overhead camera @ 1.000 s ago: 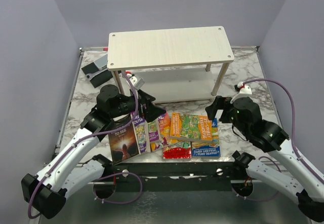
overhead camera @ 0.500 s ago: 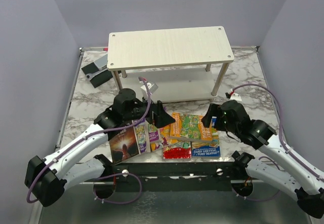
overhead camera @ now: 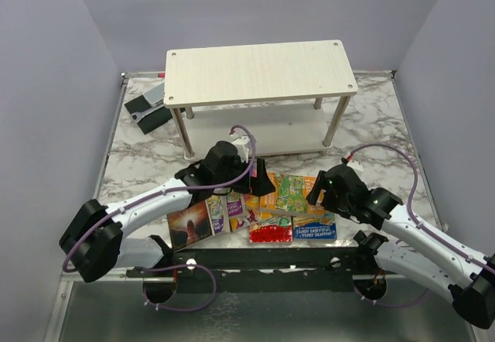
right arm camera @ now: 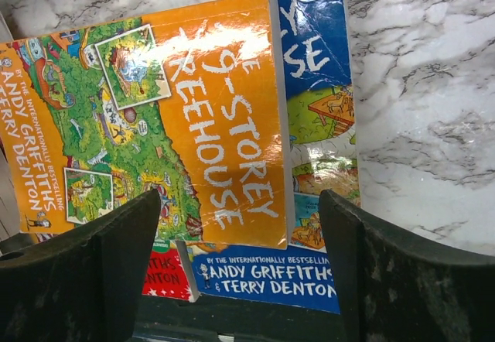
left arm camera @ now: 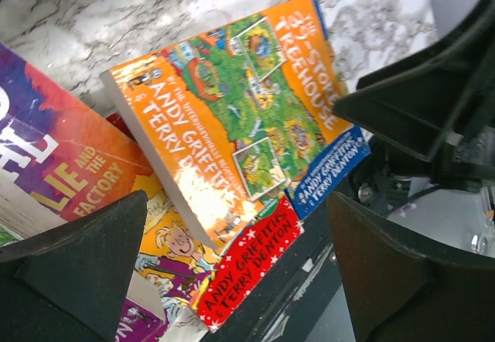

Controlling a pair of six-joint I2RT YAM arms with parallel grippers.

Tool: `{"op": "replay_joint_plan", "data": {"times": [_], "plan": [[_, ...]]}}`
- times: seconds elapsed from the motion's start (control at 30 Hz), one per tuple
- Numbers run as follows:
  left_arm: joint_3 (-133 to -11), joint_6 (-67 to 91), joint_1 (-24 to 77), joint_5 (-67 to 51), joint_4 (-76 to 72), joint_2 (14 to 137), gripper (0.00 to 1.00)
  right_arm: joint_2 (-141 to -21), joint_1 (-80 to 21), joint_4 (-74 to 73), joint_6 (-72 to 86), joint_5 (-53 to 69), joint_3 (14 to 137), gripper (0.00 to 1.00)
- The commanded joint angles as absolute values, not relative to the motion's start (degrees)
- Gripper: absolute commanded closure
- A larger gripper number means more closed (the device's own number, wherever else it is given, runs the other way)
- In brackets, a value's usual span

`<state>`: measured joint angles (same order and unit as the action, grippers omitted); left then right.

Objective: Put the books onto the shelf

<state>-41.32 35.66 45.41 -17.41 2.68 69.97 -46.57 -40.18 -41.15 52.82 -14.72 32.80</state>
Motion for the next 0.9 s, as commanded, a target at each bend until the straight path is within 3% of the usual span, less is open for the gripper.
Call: {"op": "replay_joint_plan", "data": {"times": [0.0, 0.53, 0.87], "plan": [[-41.38, 37.74, 45.94, -14.31, 1.59, 74.66, 0.01, -46.87, -40.41, -36.88, 55.29, -14.51, 30.84, 0.15], [-38.26, 41.35, 46.47, -14.57, 1.58, 82.5, 0.01, -50.7, -40.43, -28.12, 54.51, -12.87, 25.58, 0.32], [-34.64, 43.28, 46.49, -16.48, 1.24, 85.29, 0.01, -51.45, -40.41, -22.13, 53.97, -9.03, 21.38, 0.57]]}}
